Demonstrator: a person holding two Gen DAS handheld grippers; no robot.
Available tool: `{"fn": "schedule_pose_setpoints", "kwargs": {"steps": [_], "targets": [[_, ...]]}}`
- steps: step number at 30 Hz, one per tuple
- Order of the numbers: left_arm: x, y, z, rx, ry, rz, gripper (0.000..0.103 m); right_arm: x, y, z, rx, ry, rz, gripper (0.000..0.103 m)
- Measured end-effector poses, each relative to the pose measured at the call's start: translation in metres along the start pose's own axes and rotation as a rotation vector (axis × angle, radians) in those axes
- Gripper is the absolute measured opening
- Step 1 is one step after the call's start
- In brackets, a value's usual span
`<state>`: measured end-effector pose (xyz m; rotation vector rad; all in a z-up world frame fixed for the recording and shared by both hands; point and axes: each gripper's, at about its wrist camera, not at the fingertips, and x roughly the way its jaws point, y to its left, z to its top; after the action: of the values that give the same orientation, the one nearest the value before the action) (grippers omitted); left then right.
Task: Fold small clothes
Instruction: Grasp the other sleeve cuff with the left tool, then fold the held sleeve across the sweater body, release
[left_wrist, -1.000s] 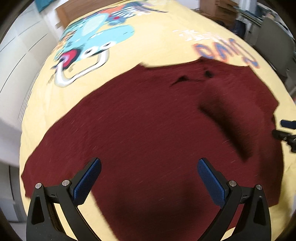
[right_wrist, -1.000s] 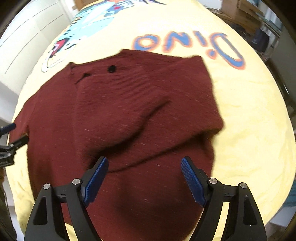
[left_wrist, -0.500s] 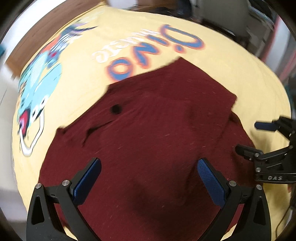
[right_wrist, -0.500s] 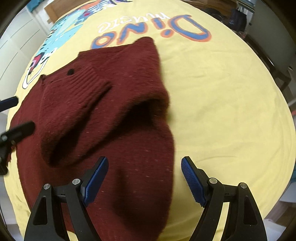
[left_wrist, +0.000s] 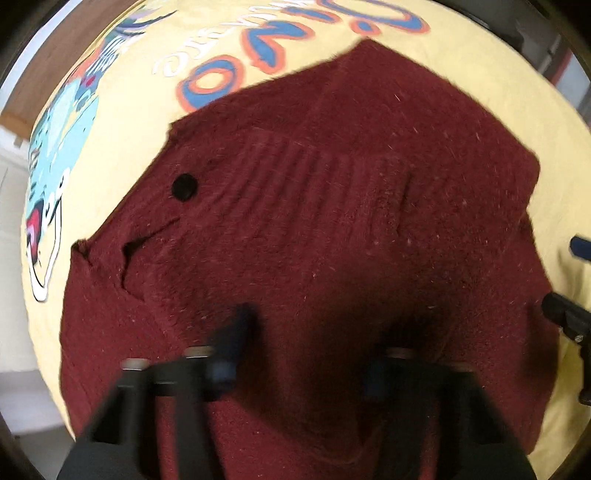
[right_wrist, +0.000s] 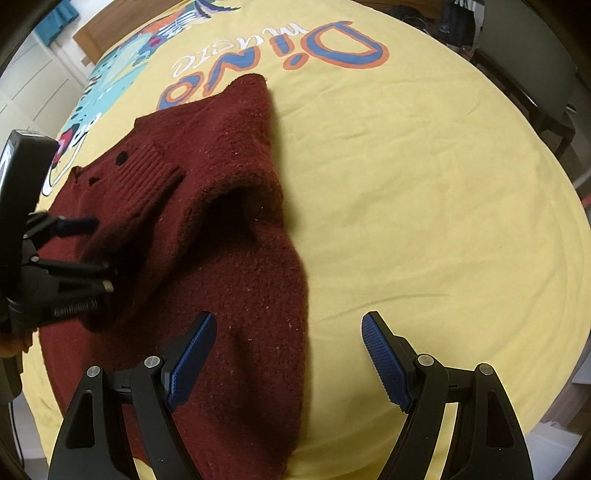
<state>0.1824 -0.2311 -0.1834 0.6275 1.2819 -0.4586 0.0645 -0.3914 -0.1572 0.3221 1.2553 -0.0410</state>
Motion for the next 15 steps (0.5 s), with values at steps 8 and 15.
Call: {"fn": "schedule_pose_setpoints", "kwargs": {"steps": [8, 15], "targets": [[-0.039, 0.077, -0.035, -0.145, -0.147, 0.003, 0.014, -0.002, 0.008, 0.005, -0.009, -0.008, 0.012, 0.082], [-0.036, 0.138, -0.087, -0.384, -0.184, -0.044, 0.017, 0.001, 0.022, 0.016, -0.028, -0.014, 0.005, 0.082]]}}
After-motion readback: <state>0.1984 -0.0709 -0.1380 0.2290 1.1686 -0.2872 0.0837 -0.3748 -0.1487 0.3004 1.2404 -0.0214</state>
